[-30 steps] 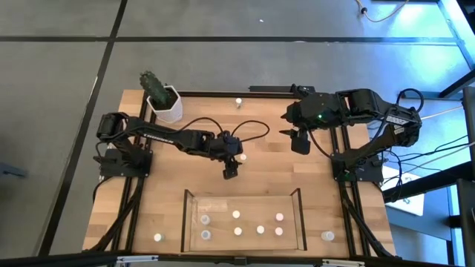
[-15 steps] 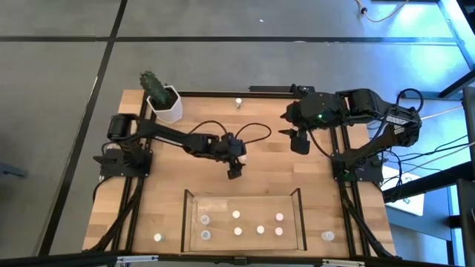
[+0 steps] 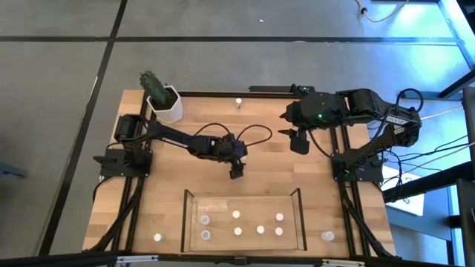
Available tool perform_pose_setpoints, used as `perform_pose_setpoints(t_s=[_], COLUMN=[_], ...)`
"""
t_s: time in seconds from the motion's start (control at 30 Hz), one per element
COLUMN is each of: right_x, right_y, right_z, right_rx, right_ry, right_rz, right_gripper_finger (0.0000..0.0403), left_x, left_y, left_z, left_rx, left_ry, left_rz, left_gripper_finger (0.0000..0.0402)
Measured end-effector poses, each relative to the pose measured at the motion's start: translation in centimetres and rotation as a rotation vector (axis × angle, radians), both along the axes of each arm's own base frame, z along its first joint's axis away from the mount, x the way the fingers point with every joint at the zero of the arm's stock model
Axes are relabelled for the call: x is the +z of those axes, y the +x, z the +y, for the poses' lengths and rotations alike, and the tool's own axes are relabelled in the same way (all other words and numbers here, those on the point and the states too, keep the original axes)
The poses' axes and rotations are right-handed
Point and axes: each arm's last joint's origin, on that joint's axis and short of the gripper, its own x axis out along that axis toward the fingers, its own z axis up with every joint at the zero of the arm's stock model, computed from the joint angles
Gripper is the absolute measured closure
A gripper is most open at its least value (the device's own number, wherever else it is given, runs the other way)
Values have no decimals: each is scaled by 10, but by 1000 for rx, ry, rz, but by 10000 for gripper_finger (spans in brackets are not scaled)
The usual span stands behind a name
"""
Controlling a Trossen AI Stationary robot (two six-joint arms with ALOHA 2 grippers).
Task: Pick and place medicine bottles onto shelf by color
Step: Put the yellow pill bottle on the shelf aligned with the other yellow pill bottle
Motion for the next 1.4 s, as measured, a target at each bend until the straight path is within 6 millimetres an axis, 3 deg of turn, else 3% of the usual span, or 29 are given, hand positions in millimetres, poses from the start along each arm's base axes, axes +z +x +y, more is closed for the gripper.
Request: perform_pose_setpoints(t_s=[0.87, 1.4], right_x=[1, 1], right_y=[1, 1], right_z=[0, 0], right_rx=[0, -1], right_ry=[1, 2], right_rz=[-13, -21], right_gripper_finger=[173, 173], left_x=[-9, -10], left_y=[3, 2], left_z=[4, 4], left_rx=[29, 36], left_ry=[-16, -21], left_rz=[5, 11], left_gripper_finger=[133, 225])
